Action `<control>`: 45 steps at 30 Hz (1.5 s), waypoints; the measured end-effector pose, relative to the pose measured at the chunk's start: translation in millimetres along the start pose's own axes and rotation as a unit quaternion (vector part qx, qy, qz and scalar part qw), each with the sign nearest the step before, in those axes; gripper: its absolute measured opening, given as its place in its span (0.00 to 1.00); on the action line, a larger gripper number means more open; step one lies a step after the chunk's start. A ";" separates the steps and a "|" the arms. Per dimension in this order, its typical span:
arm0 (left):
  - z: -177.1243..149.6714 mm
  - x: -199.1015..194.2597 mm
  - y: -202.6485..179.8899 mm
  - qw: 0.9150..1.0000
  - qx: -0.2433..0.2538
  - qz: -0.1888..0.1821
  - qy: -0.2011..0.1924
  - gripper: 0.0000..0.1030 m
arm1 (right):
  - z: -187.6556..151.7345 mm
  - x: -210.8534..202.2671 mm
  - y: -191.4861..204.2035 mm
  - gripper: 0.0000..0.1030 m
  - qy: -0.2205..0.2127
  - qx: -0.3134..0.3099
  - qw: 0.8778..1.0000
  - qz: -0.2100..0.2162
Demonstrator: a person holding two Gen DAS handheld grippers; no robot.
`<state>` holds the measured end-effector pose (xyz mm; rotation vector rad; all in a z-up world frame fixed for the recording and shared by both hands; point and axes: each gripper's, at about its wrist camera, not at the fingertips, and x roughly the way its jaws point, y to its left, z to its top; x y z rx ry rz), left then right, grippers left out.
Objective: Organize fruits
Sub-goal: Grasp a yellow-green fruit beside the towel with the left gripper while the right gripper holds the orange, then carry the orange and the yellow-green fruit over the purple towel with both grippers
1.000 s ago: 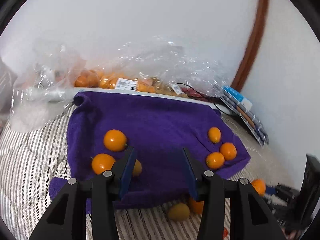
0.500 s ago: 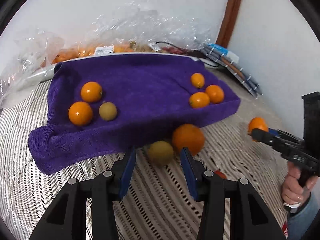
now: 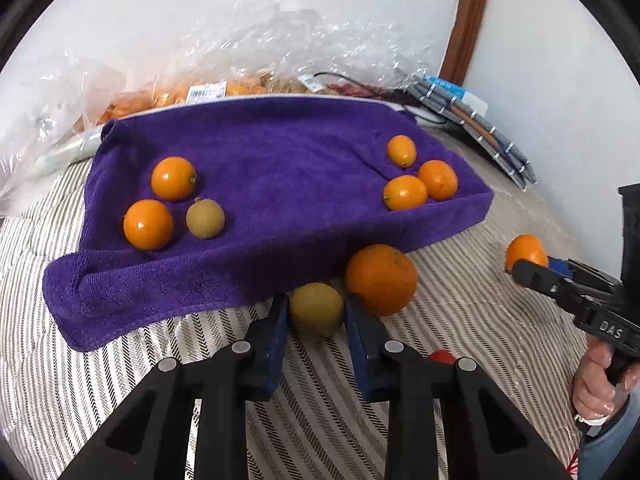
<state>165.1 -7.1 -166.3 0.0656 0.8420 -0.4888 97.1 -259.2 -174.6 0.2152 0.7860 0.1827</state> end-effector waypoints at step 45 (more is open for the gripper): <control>15.1 -70.5 55.6 0.980 -0.127 0.009 -0.150 0.26 | -1.5 -28.3 -15.2 0.41 -0.032 0.044 0.998 -0.023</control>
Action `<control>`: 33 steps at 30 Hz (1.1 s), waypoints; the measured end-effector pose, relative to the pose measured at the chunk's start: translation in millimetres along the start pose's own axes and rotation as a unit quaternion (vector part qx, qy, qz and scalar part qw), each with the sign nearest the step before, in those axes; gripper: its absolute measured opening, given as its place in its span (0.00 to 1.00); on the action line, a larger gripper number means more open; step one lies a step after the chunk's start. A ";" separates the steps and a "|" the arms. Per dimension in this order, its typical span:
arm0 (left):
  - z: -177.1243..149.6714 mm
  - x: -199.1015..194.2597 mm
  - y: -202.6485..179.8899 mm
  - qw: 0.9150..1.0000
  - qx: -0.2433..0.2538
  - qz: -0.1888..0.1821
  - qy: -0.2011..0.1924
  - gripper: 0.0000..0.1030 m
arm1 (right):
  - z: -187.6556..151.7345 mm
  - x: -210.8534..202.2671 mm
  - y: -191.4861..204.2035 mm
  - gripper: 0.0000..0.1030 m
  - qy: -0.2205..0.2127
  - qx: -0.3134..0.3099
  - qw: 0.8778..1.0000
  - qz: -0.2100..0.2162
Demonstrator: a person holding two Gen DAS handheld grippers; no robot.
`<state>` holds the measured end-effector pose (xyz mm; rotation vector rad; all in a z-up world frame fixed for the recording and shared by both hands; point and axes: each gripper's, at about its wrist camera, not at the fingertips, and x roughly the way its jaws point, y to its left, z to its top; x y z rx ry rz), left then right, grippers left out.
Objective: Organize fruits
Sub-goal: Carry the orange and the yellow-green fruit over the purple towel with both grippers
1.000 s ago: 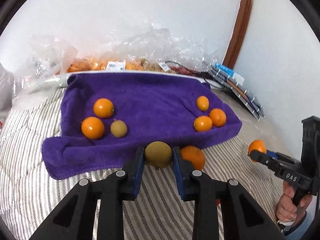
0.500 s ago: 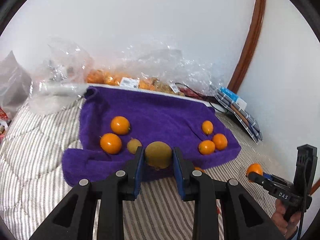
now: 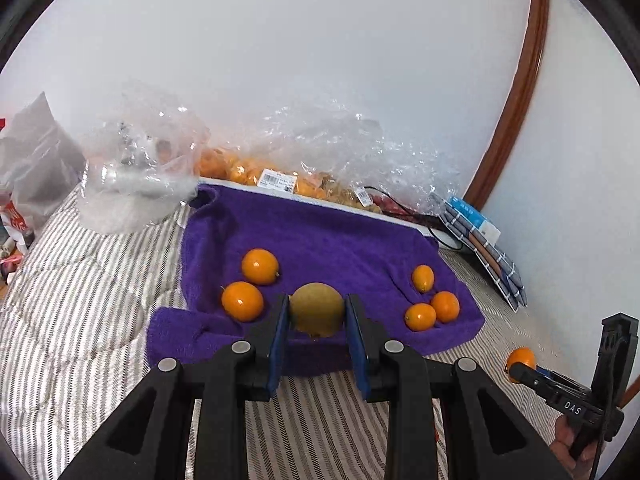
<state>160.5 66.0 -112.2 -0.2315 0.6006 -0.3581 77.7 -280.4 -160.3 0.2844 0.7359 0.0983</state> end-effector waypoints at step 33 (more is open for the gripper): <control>3.6 1.3 17.9 0.998 -0.021 0.056 -0.010 0.26 | 53.4 8.5 56.2 0.41 -0.035 -0.032 0.998 0.046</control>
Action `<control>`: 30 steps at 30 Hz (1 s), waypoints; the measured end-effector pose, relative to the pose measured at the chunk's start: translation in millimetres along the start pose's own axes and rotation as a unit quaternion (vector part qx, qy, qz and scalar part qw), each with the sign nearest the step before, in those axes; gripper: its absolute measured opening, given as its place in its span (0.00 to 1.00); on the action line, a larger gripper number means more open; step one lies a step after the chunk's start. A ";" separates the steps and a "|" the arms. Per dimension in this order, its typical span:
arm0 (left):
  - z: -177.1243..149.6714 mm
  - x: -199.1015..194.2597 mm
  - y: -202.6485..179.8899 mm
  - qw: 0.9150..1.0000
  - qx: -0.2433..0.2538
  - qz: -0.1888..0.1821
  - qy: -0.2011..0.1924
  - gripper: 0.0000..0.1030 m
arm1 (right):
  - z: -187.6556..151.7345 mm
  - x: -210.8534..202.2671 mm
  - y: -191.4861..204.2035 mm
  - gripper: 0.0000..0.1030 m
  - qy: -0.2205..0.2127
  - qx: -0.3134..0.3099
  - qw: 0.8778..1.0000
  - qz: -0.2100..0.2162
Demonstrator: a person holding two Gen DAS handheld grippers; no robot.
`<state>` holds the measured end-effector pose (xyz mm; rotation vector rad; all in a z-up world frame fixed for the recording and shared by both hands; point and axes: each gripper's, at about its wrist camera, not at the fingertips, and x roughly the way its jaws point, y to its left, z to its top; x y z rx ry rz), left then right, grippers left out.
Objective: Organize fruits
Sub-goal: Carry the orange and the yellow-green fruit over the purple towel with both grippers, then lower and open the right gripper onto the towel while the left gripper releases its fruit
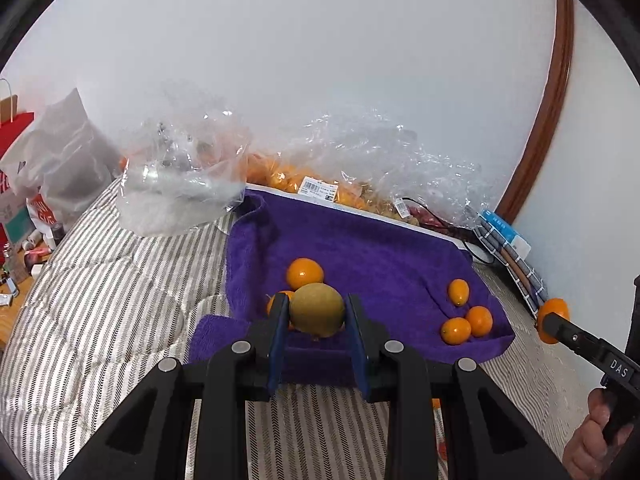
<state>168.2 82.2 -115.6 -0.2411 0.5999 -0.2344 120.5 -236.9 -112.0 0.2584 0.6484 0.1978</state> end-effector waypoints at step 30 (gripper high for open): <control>52.6 -12.8 -13.0 0.998 0.019 0.048 -0.021 0.26 | 68.1 49.2 2.0 0.41 0.007 -0.017 0.999 0.041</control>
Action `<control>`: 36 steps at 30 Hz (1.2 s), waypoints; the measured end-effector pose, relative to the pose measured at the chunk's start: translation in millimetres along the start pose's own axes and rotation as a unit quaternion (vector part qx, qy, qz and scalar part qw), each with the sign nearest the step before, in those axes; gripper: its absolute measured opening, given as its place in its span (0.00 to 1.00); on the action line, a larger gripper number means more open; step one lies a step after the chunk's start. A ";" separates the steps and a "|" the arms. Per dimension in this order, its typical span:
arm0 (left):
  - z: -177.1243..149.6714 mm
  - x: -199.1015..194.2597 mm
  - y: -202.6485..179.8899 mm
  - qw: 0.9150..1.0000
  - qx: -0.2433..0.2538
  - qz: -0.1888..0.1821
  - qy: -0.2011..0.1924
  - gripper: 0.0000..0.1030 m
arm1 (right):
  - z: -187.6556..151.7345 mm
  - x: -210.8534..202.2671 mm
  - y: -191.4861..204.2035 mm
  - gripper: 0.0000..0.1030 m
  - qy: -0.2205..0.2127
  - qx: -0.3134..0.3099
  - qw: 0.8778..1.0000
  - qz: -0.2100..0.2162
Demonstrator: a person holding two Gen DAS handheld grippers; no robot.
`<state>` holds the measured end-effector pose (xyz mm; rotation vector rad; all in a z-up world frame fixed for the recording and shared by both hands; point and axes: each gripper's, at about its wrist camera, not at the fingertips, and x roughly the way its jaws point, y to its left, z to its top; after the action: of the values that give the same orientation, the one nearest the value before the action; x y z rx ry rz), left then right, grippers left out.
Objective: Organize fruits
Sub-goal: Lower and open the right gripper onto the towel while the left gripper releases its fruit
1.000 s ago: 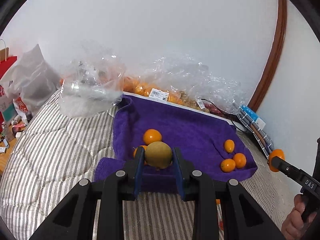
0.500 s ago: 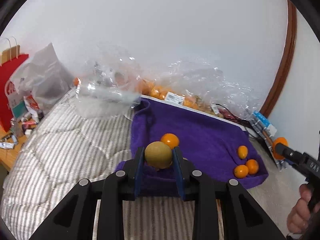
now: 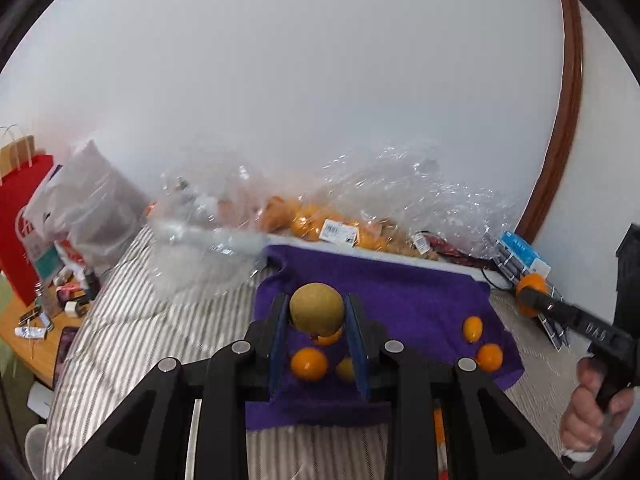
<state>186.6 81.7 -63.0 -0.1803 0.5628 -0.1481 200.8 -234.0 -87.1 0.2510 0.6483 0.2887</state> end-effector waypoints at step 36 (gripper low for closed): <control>-40.6 107.5 -27.4 0.993 0.011 -0.070 0.089 0.26 | -19.7 56.0 -18.3 0.55 0.059 -0.035 0.997 -0.020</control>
<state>252.0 29.5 -146.4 -0.1874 0.7262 -0.3093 234.5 -229.3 -139.1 0.1537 0.7572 0.2887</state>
